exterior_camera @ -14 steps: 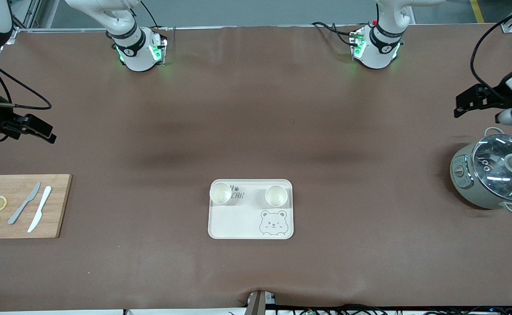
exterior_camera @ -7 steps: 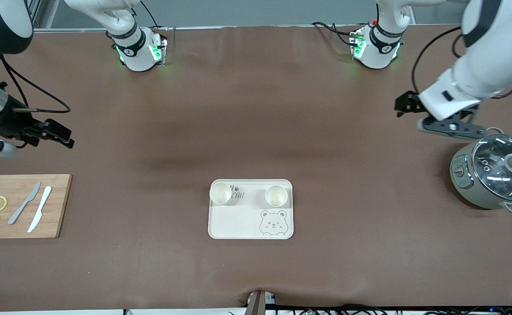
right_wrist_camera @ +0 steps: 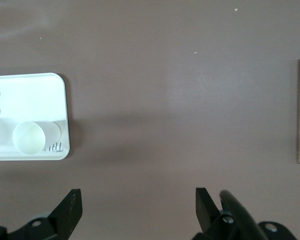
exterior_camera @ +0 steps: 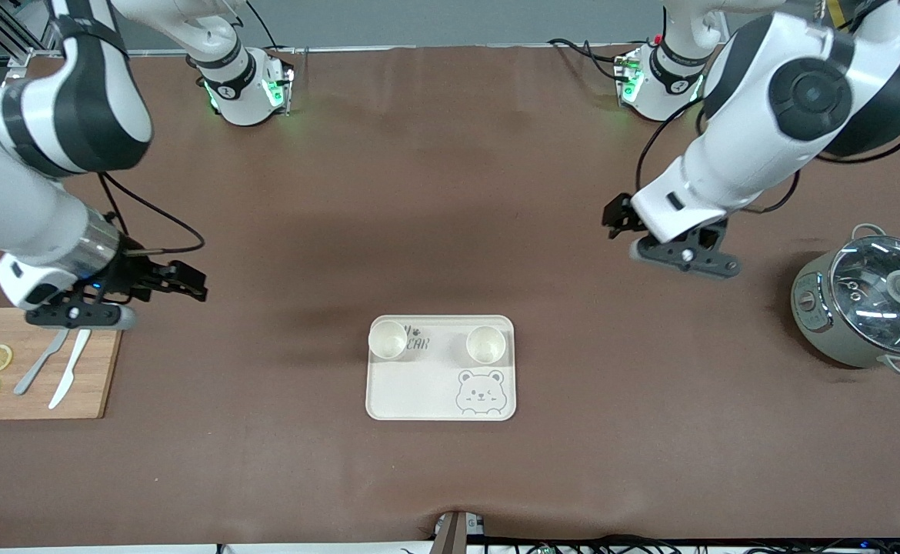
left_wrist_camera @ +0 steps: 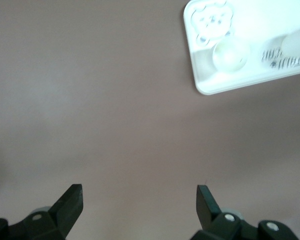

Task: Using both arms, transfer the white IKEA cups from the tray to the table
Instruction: 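Lower the right gripper onto one cup while the left gripper lowers onto another, then grasp the white cups with both grippers and lift them off the tray, then carry the cup toward the pot with the left gripper while the right gripper moves, then set the cup down and open the left gripper while the right gripper lowers, then release the cup beside the board with the right gripper and raise both grippers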

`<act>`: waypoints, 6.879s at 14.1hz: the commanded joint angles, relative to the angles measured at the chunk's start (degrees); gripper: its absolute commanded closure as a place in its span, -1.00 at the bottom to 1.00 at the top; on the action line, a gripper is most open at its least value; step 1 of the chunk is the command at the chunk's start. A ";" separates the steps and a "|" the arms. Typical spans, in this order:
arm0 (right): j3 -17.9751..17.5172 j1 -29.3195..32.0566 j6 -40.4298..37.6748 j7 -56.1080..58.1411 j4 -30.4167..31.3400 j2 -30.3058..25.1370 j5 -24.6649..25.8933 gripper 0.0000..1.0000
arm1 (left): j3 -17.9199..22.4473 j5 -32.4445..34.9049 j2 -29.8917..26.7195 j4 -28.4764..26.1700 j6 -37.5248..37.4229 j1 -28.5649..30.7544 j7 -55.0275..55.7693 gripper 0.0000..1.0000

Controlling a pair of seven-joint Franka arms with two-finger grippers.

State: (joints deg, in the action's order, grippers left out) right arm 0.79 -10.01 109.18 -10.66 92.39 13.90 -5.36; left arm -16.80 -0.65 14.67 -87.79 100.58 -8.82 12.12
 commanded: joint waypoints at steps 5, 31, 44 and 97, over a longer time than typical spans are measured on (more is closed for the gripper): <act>0.27 -5.89 7.70 -11.21 -2.04 8.59 -0.97 -1.00 | 0.63 5.75 18.62 10.71 15.58 -9.02 11.26 -1.00; 0.18 -17.85 19.58 -24.06 -8.81 28.81 -3.17 -1.00 | 13.02 3.64 35.07 10.36 40.13 -20.36 18.64 1.00; 0.18 -18.65 19.49 -23.26 -9.77 29.26 -3.08 1.00 | 12.32 2.50 0.39 -16.93 21.14 -6.31 4.53 1.00; 1.32 13.43 6.74 30.61 -14.34 30.31 2.54 -0.06 | 12.32 -1.11 -14.23 5.00 -19.45 4.34 -14.58 -1.00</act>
State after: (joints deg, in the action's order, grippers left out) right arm 2.72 3.02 116.14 20.09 77.86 44.66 -3.25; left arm -4.37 -3.12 2.62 -82.58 83.03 -4.03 -3.36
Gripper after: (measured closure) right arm 0.643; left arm 0.000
